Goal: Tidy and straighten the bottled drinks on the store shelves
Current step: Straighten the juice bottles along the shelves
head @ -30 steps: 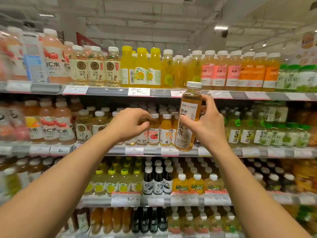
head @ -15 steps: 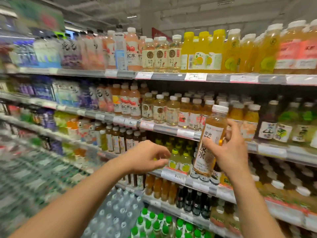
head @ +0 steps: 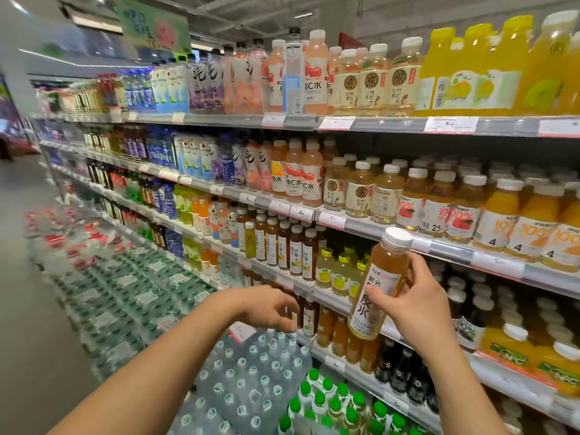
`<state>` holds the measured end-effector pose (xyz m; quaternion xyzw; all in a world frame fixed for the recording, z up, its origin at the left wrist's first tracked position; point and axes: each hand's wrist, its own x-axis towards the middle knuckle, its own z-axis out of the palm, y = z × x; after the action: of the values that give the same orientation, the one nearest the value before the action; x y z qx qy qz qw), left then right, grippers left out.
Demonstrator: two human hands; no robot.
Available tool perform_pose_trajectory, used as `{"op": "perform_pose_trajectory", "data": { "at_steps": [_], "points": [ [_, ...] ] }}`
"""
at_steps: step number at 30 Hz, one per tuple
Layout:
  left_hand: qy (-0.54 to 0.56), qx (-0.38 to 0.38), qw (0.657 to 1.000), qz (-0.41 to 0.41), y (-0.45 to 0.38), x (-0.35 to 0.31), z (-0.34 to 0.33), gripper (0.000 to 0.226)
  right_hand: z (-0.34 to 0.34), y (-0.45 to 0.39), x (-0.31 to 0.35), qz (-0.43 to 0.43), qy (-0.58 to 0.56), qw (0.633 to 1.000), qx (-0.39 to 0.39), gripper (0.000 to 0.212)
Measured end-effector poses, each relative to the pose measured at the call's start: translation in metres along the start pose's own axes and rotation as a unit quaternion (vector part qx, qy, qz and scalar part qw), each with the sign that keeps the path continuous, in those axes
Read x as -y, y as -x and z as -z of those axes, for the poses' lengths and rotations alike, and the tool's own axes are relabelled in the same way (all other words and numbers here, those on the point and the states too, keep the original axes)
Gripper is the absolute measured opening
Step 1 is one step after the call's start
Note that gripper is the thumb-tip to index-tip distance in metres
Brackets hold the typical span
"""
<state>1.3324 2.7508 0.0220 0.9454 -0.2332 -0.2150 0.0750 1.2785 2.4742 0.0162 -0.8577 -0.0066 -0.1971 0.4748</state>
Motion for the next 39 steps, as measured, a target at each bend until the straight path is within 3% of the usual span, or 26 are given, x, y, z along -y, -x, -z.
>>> {"op": "perform_pose_trajectory", "data": {
  "at_steps": [5, 17, 22, 29, 39],
  "points": [
    [0.032, 0.027, 0.998, 0.037, -0.015, 0.073, 0.012, 0.066, -0.035, -0.014, 0.001, -0.016, 0.033, 0.999, 0.026, 0.066],
    [0.038, -0.133, 0.99, 0.042, -0.152, 0.302, 0.087, 0.052, -0.193, -0.105, 0.016, -0.102, 0.057, 0.993, -0.021, 0.06],
    [0.017, -0.193, 0.979, 0.065, -0.216, 0.366, 0.113, 0.052, -0.239, -0.133, 0.028, -0.141, 0.056, 0.987, -0.047, 0.07],
    [0.052, -0.278, 0.956, 0.073, -0.281, 0.408, 0.118, 0.058, -0.269, -0.156, 0.024, -0.166, 0.059, 0.982, -0.063, 0.081],
    [0.027, -0.264, 0.961, 0.072, -0.331, 0.427, 0.108, 0.06, -0.304, -0.187, 0.018, -0.112, 0.03, 0.991, -0.073, 0.084]
  ]
}}
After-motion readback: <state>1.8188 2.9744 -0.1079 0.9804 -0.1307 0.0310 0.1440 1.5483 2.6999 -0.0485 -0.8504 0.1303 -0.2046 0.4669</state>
